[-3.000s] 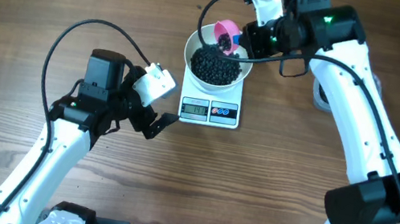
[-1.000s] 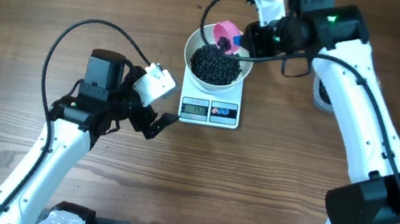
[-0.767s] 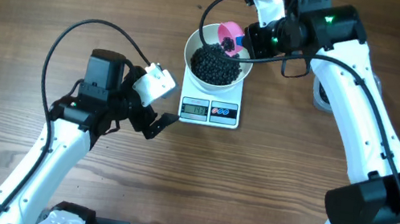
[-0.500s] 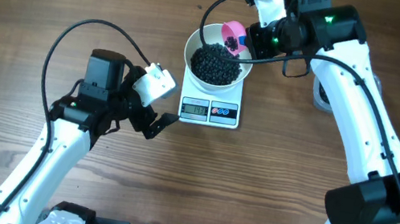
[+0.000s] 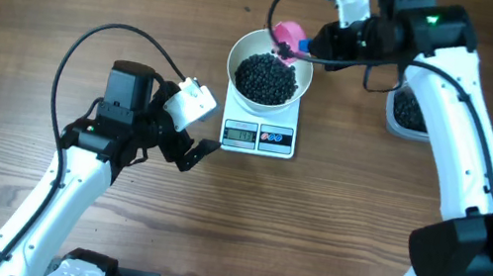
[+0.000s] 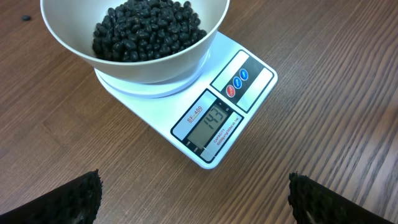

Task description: Scoop item into bowl and weigh 150g on scale

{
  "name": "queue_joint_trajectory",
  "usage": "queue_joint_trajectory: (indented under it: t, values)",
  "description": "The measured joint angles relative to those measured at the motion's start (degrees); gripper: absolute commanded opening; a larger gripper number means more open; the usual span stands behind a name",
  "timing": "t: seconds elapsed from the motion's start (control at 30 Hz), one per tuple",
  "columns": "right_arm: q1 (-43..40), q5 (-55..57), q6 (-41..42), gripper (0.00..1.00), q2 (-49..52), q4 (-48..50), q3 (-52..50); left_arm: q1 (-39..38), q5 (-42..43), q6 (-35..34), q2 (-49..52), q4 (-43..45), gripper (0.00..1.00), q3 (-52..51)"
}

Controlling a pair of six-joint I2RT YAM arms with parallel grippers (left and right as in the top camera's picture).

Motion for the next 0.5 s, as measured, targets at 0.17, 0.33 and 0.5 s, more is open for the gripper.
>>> queue_joint_trajectory:
  t: [0.17, 0.33, 0.5]
  values:
    - [-1.1, -2.1, 0.5, 0.04, 0.0, 0.0, 0.0, 0.0, 0.0, 0.0, 0.0, 0.0, 1.0, 0.0]
    - [-1.1, -2.5, 0.6, 0.04, 0.0, 0.0, 0.0, 0.0, 0.0, 0.0, 0.0, 0.0, 1.0, 0.0]
    - [-1.1, -2.5, 0.6, 0.04, 0.0, 0.0, 0.0, 0.0, 0.0, 0.0, 0.0, 0.0, 1.0, 0.0]
